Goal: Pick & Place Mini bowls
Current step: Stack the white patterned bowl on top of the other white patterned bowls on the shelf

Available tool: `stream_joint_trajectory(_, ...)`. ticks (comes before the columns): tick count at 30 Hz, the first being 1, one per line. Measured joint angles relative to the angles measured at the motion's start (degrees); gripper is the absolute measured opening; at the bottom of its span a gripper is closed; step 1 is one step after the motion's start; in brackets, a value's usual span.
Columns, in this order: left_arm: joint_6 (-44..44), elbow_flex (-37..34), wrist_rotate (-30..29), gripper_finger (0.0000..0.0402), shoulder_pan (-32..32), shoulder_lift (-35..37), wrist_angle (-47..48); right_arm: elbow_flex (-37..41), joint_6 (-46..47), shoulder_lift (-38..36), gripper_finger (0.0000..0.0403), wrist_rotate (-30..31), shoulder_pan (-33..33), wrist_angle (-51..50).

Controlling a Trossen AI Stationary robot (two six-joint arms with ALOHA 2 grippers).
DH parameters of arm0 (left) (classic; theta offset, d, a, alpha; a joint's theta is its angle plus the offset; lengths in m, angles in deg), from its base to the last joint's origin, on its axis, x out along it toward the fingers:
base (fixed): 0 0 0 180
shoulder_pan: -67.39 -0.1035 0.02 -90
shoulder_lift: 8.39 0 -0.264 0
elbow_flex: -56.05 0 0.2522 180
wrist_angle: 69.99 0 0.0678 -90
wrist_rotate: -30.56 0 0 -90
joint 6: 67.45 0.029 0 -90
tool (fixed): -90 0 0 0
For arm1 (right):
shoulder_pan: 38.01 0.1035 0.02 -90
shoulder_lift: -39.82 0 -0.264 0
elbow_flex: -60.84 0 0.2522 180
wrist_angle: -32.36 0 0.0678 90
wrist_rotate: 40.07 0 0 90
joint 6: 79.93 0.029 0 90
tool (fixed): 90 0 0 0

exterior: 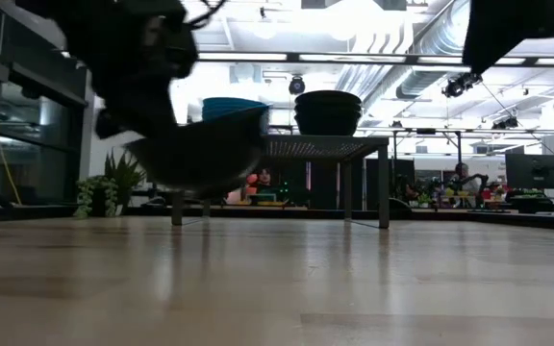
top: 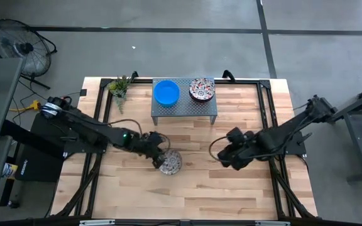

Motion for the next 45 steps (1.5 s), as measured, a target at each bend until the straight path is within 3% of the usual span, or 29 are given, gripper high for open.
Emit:
stream_joint_trajectory(9, 10.69, 0.12, 13.7, 0.0001, -6.44, -7.74, -10.01, 0.0, 2.48, 6.94, 0.0079, -0.88, -2.43, 15.18)
stream_joint_trajectory(18, 18.41, 6.26, 18.39, 0.0001, -6.62, -14.69, -10.98, 0.0, 2.79, 9.25, 0.0079, -5.0, -5.7, 21.74)
stream_joint_trajectory(33, 28.13, 18.16, 17.45, 0.0001, -6.62, -21.55, -2.69, 0.0, 6.08, 12.98, 0.0084, -4.97, -5.55, 29.06)
stream_joint_trajectory(45, 32.83, 21.82, 10.04, 0.0001, -8.0, -22.12, 0.67, 0.0, 10.51, 17.03, 0.0194, -6.39, -3.66, 32.23)
